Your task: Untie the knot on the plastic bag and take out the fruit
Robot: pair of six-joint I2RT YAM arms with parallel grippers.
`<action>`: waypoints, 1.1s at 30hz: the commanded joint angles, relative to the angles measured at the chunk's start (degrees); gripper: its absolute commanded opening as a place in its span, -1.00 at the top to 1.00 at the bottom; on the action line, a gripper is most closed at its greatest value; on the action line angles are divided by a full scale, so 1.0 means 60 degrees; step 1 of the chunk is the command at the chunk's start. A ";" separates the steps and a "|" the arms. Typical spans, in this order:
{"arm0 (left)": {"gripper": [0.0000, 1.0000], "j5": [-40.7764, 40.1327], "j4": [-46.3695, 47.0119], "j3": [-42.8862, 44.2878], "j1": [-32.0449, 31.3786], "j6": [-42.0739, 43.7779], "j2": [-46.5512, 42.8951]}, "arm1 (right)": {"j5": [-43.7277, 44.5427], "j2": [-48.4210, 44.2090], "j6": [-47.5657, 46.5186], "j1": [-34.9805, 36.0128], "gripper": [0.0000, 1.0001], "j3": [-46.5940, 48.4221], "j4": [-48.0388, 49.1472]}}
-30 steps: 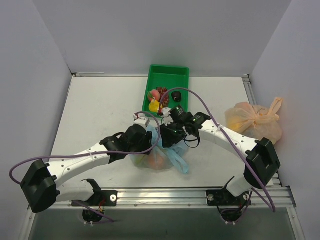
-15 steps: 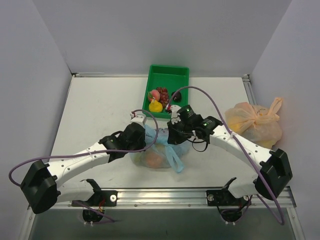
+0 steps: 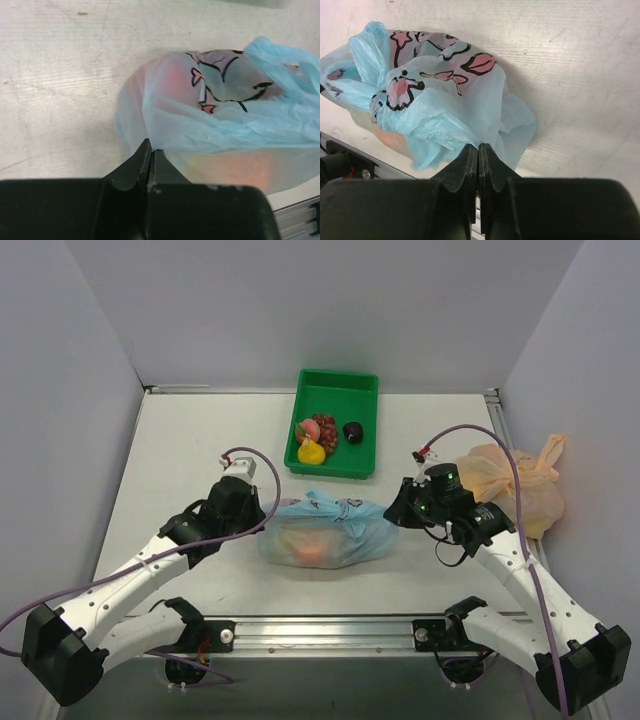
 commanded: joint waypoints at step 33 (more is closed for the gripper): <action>1.00 0.1223 -0.0878 0.0004 0.0378 0.0990 -0.0965 | 0.6978 0.5343 -0.6221 0.6986 -0.01 0.4402 -0.2496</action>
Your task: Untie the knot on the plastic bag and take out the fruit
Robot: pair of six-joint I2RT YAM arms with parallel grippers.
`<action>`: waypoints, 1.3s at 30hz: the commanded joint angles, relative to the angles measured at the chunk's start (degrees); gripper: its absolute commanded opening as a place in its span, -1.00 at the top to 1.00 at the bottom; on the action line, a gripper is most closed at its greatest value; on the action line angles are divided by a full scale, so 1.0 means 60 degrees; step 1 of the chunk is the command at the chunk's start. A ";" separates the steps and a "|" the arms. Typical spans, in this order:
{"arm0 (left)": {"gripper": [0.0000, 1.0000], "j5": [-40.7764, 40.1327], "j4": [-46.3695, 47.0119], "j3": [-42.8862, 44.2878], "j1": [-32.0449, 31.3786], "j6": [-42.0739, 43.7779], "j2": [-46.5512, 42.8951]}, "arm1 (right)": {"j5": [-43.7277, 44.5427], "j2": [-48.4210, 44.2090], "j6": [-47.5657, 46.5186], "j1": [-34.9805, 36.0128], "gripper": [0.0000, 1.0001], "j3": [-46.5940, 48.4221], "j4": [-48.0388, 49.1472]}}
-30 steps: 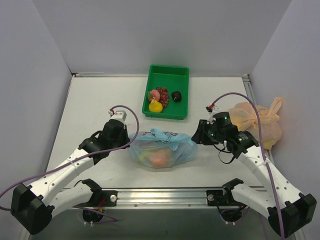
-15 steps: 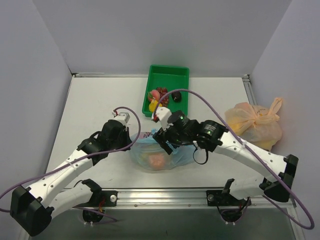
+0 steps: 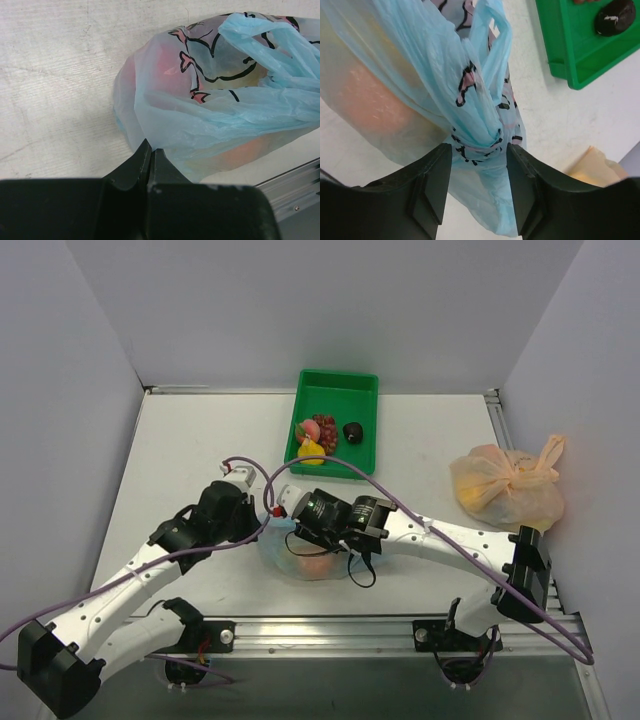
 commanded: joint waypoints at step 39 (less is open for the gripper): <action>1.00 -0.1186 -0.1238 -0.0192 0.2008 -0.0470 0.0150 | -0.6183 -0.6729 0.5451 -0.5613 1.00 -0.4599 0.5161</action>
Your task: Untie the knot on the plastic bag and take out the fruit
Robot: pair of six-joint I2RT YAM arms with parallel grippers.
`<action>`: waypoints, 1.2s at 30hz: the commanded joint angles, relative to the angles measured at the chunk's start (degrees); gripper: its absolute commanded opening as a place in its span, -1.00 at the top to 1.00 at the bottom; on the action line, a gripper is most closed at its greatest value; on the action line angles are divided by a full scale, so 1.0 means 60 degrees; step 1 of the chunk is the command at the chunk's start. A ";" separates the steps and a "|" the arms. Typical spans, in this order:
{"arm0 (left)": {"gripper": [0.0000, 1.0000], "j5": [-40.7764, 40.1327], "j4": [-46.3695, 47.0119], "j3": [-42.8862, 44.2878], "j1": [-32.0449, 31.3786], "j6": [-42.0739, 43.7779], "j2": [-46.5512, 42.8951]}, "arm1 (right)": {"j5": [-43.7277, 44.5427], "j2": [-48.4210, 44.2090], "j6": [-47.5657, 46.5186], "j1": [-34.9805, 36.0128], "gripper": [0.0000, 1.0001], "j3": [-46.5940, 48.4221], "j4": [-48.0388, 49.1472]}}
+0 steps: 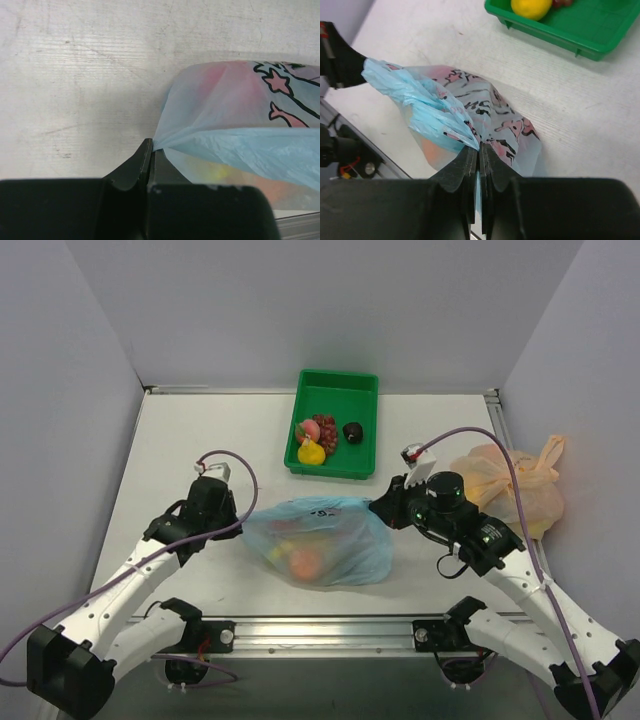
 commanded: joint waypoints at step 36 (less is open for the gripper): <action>-0.95 -0.4790 0.0567 0.3355 -0.5654 -0.0848 0.0945 | -0.0418 0.1524 -0.0021 0.0912 1.00 0.2006 0.0281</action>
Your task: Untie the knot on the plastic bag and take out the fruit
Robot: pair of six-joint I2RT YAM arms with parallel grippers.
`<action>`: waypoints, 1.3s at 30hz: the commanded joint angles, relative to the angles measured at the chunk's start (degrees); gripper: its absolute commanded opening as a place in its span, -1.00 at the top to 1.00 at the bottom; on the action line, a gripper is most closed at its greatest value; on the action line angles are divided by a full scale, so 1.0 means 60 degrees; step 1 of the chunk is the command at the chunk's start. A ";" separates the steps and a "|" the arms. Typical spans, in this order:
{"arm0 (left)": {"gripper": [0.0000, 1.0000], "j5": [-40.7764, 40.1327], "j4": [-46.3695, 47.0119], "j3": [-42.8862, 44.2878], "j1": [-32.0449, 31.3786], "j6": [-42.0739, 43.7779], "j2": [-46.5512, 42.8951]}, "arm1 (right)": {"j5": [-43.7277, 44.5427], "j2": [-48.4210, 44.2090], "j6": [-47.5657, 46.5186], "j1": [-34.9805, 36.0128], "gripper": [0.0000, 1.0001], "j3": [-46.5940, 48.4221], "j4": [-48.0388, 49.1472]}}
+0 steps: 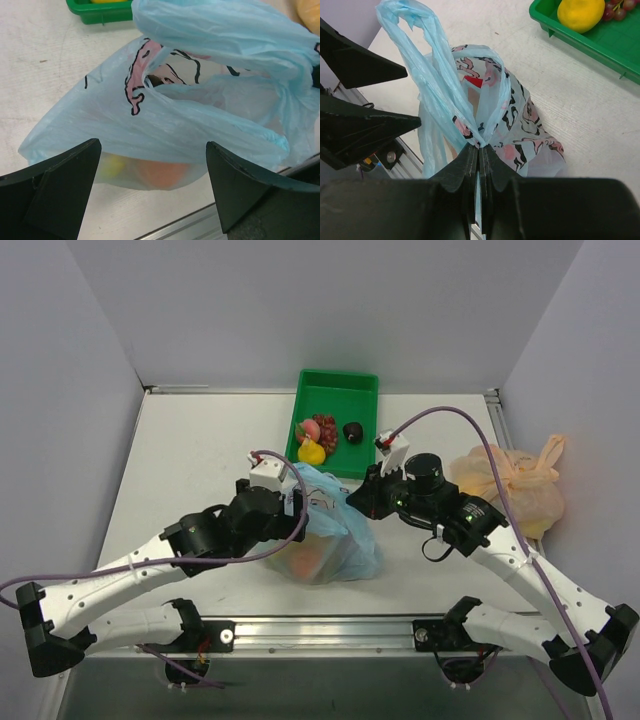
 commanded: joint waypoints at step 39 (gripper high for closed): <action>-0.83 -0.2329 0.1726 -0.0737 0.3067 0.0591 0.1702 | 0.2135 -0.1840 0.0275 0.0174 1.00 -0.0662 -0.0655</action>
